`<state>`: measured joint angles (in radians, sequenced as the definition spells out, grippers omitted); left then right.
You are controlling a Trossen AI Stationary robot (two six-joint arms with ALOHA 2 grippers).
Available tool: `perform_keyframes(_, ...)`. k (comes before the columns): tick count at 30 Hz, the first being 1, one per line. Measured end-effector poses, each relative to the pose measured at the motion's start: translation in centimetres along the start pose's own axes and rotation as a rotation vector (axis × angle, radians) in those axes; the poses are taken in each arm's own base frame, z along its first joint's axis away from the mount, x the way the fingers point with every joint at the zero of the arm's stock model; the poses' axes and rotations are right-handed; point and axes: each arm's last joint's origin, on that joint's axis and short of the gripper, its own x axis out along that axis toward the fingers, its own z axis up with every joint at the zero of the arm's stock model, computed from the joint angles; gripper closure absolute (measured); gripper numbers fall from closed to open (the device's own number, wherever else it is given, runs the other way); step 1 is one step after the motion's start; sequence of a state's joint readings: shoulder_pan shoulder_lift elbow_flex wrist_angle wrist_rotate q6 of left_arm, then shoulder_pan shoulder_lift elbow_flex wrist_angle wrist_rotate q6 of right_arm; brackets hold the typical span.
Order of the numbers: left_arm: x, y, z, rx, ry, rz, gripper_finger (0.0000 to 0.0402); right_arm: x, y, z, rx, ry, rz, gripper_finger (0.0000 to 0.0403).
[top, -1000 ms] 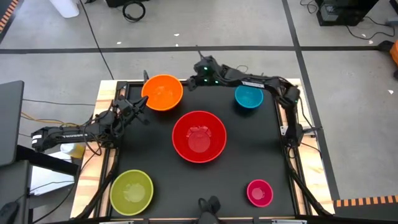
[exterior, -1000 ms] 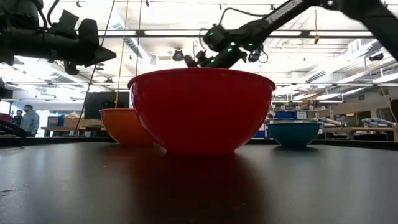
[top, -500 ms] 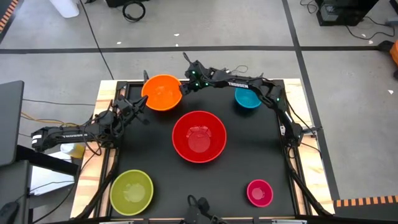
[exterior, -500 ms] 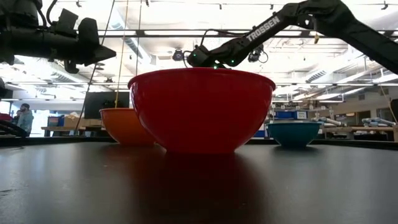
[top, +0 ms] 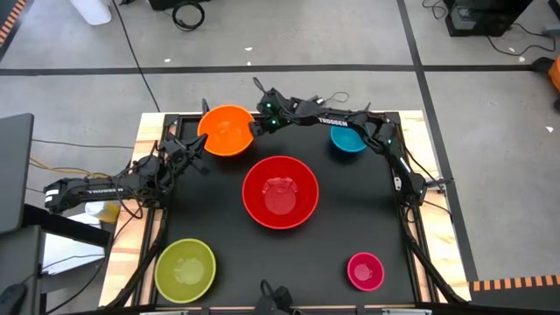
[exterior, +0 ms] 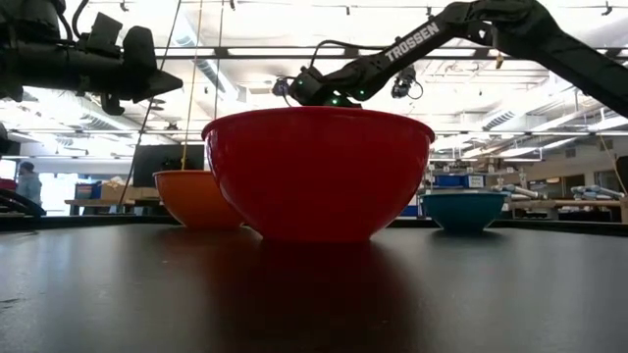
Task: Nest bowls inside each other
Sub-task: Stack the orange bowl on top of the red bowl
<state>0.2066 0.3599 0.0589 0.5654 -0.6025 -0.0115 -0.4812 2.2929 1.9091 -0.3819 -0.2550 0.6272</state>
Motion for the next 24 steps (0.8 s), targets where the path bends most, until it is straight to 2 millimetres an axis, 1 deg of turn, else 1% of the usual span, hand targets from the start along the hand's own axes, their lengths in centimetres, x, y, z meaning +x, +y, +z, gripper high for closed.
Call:
perform_keyframes(3, 0.0, 0.0, 0.0, -0.001, 0.000, -0.001, 0.0383, 0.2, 0.7, -0.5, 0.041, 0.006, 0.000, 0.0215)
perform_keyframes(11, 0.0, 0.0, 0.0, -0.027, 0.000, -0.001, 0.0383, 0.8, 2.8, -1.7, 0.121, -0.054, -0.014, 0.0217)
perform_keyframes(15, 0.0, 0.0, 0.0, -0.027, 0.000, -0.001, 0.0383, 1.8, 3.0, -2.8, 0.178, -0.033, -0.045, 0.0227)
perform_keyframes(18, 0.0, 0.0, 0.0, -0.031, 0.001, -0.003, 0.0383, 2.4, 3.3, -3.3, 0.182, -0.064, -0.069, 0.0237)
perform_keyframes(24, 0.0, -0.1, 0.0, -0.029, 0.004, -0.017, 0.0383, 2.4, 3.5, -3.3, 0.213, -0.104, -0.077, 0.0252)
